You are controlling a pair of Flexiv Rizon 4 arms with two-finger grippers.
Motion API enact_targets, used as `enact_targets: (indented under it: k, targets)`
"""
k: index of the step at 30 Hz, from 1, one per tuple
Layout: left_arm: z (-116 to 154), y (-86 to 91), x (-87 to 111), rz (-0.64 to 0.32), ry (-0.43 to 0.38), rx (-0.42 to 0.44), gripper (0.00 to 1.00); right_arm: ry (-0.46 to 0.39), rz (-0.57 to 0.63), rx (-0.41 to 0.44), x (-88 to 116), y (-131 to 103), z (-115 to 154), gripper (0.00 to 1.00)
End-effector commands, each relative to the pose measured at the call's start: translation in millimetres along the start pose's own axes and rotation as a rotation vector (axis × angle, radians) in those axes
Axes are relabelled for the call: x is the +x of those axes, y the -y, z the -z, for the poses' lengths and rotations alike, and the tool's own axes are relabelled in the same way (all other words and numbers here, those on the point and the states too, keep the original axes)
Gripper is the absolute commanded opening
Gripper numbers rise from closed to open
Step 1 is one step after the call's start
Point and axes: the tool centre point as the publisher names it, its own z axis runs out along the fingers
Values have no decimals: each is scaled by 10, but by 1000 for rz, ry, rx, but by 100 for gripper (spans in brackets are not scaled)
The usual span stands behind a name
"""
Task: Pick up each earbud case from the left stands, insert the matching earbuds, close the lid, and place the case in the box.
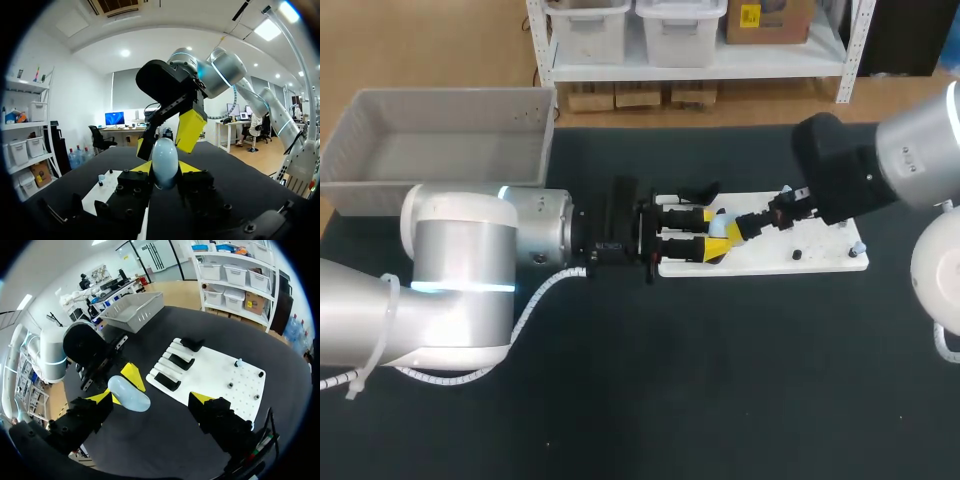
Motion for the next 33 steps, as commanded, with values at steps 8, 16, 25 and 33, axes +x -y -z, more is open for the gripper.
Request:
enact_targets:
  k: [8,16,25,33]
  targets:
    - [-3,13,8,-3,3,-5,0,19,-2,43,-123,71,76,100]
    - [-3,13,8,-3,3,-5,0,94,-3,104,-255,188,267,100]
    - [-3,13,8,-3,3,-5,0,88,81,387,-151,508,588,100]
    - [-3,13,8,-3,3,-5,0,-34,99,528,91,904,742,100]
